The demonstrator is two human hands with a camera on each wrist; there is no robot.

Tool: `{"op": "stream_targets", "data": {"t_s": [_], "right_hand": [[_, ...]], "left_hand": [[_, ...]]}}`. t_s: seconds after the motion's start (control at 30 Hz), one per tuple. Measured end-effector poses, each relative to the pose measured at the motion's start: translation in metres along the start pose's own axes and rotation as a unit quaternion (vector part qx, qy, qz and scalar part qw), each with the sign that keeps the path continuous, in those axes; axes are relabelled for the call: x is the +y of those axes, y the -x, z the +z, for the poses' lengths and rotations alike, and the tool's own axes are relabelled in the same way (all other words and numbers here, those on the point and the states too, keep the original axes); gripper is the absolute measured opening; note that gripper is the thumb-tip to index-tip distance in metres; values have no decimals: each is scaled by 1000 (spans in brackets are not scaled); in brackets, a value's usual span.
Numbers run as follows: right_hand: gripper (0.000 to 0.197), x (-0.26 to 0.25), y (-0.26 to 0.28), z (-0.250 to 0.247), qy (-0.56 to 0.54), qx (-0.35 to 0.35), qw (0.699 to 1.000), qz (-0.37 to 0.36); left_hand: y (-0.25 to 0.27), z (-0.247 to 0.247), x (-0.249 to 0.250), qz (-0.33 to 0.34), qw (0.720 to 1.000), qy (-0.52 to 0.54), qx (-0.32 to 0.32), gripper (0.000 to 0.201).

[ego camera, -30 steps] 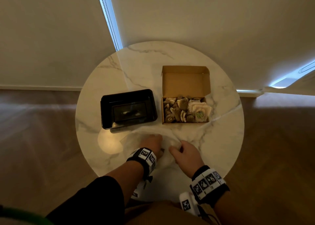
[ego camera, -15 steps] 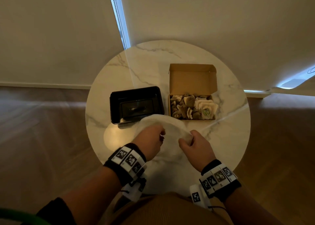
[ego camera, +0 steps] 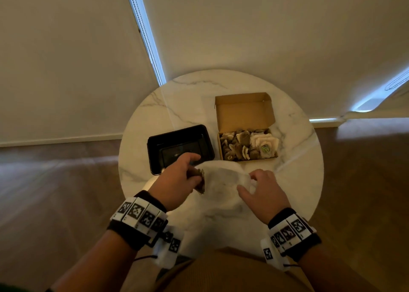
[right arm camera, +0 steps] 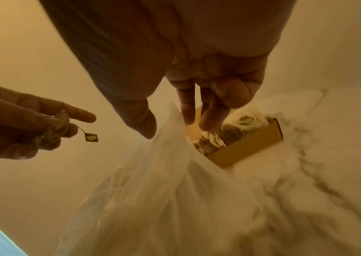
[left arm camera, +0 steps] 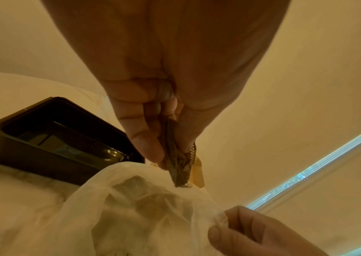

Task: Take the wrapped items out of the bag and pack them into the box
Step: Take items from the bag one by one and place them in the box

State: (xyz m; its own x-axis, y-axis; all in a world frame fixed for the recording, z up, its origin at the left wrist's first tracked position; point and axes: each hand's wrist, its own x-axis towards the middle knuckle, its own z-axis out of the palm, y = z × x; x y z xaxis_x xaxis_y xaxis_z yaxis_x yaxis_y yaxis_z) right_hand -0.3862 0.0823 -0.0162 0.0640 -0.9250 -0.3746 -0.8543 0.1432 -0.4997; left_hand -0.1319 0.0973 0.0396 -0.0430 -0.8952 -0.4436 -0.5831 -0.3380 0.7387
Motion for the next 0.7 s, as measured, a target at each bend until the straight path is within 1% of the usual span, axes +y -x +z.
{"op": "stream_targets", "data": {"t_s": [0.1,0.17,0.23,0.3,0.37,0.43,0.47,0.5,0.6,0.63,0.7], "right_hand": [[38,-13,3,-18,-39,52,996,-53],[38,-27,4,-33,-109,45,986,-114],[50,-43,7,-45,-200,-8,968,-154],[61,-58,11,-54,-269,-86,944,-168],[67,-67,13,-54,-290,-151,927,-181],[69,-72,14,-50,-297,-193,918,-180],[65,-74,15,-47,-299,-198,916,-179],[57,-76,17,-44,-300,-195,916,-182],[26,-80,20,-35,-319,-167,913,-190],[22,-79,19,-34,-327,-156,913,-187],[21,-77,16,-34,-327,-118,920,-183]], "left_hand": [[5,-5,11,30,999,0,-26,60],[8,-9,19,47,997,27,-46,60],[12,-13,29,67,995,47,-64,57],[16,-16,40,81,990,80,-81,53],[20,-18,50,91,984,120,-91,51],[21,-19,56,93,981,145,-93,53],[20,-20,57,90,980,151,-91,55],[19,-20,57,87,981,151,-87,56],[15,-20,53,87,984,134,-83,58],[15,-21,51,86,984,128,-84,59],[15,-22,48,92,986,108,-86,61]]}}
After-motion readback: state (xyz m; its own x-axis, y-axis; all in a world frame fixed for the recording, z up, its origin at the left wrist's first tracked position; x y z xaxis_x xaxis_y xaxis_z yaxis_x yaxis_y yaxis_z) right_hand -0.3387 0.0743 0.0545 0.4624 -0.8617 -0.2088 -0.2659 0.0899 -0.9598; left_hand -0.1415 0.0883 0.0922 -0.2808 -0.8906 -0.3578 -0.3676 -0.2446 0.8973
